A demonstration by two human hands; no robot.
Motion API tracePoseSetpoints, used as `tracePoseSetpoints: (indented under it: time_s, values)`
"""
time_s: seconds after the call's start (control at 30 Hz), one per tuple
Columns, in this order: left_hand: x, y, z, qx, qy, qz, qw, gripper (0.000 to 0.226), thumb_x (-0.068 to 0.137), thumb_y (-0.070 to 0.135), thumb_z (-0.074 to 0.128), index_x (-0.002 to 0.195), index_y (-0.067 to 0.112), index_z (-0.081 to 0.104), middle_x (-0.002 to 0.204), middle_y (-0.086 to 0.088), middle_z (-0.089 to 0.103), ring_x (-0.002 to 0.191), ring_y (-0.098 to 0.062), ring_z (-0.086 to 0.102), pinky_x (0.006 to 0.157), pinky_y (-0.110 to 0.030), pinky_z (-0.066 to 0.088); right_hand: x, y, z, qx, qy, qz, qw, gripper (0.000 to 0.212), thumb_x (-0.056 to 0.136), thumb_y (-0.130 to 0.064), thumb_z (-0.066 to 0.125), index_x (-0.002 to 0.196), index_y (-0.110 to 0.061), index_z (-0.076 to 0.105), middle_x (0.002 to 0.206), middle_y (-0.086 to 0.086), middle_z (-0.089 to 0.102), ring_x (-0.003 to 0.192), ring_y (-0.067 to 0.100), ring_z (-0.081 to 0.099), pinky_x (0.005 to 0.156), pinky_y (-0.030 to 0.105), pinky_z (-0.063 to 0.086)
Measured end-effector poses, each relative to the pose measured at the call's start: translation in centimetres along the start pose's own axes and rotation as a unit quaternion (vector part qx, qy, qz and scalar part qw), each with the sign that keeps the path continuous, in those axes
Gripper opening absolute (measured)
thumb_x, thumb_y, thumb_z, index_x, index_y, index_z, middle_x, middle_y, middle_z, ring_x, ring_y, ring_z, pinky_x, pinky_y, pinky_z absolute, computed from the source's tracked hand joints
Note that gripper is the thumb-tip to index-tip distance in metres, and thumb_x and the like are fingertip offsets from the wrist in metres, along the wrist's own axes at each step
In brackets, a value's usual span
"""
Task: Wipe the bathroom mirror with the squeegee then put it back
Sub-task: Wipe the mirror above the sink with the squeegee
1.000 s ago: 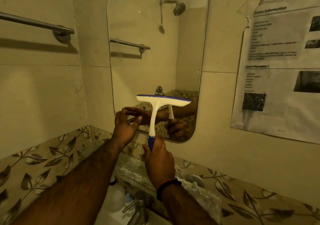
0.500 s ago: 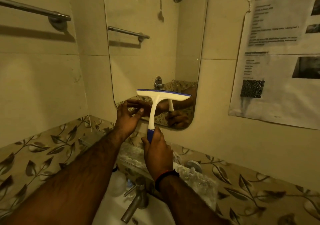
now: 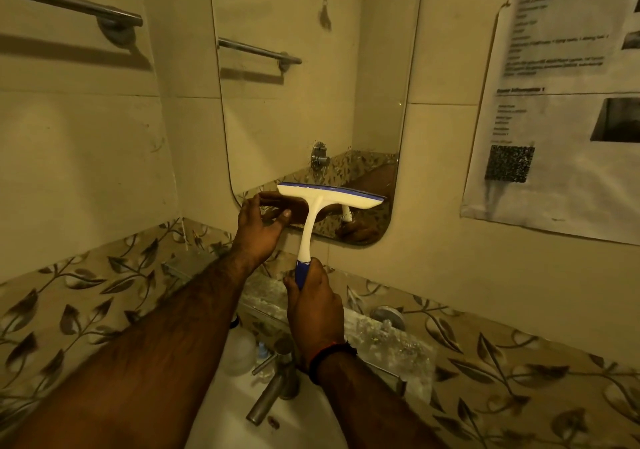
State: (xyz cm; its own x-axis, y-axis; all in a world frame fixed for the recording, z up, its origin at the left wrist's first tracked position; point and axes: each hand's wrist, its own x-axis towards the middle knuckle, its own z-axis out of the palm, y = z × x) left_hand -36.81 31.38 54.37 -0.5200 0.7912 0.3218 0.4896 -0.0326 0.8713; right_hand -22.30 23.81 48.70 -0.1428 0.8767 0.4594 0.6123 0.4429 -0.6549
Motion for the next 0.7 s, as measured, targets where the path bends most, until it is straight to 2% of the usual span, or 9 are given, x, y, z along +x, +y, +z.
tracePoseSetpoints:
  time_s: [0.23, 0.57, 0.7]
  values:
    - [-0.1, -0.1, -0.2, 0.001, -0.005, -0.006, 1.0, 0.075, 0.088, 0.053, 0.059, 0.151, 0.032, 0.023, 0.161, -0.002, 0.015, 0.142, -0.032, 0.031, 0.11, -0.056, 0.036, 0.0, 0.0, -0.2, -0.002, -0.001, 0.001, 1.0, 0.05, 0.094, -0.044, 0.052, 0.135, -0.021, 0.034, 0.125, 0.001, 0.056, 0.098, 0.023, 0.061, 0.08, 0.037, 0.054]
    - [-0.3, 0.1, 0.0, -0.009, -0.001, -0.008, 1.0, 0.077, 0.088, 0.054, 0.059, 0.152, 0.031, 0.022, 0.161, -0.002, 0.015, 0.143, -0.032, 0.029, 0.11, -0.052, 0.035, 0.2, 0.3, -1.6, -0.052, 0.024, -0.032, 0.998, 0.049, 0.096, -0.045, 0.046, 0.137, -0.021, 0.034, 0.123, 0.001, 0.059, 0.097, 0.021, 0.062, 0.078, 0.033, 0.052]
    - [-0.4, 0.3, 0.1, -0.018, 0.002, 0.004, 1.0, 0.072, 0.088, 0.05, 0.061, 0.149, 0.031, 0.028, 0.159, -0.004, 0.02, 0.14, -0.032, 0.034, 0.11, -0.053, 0.037, 0.3, 0.3, -2.0, -0.052, 0.032, -0.038, 0.997, 0.051, 0.096, -0.047, 0.044, 0.139, -0.022, 0.032, 0.125, 0.0, 0.058, 0.099, 0.02, 0.062, 0.081, 0.036, 0.055]
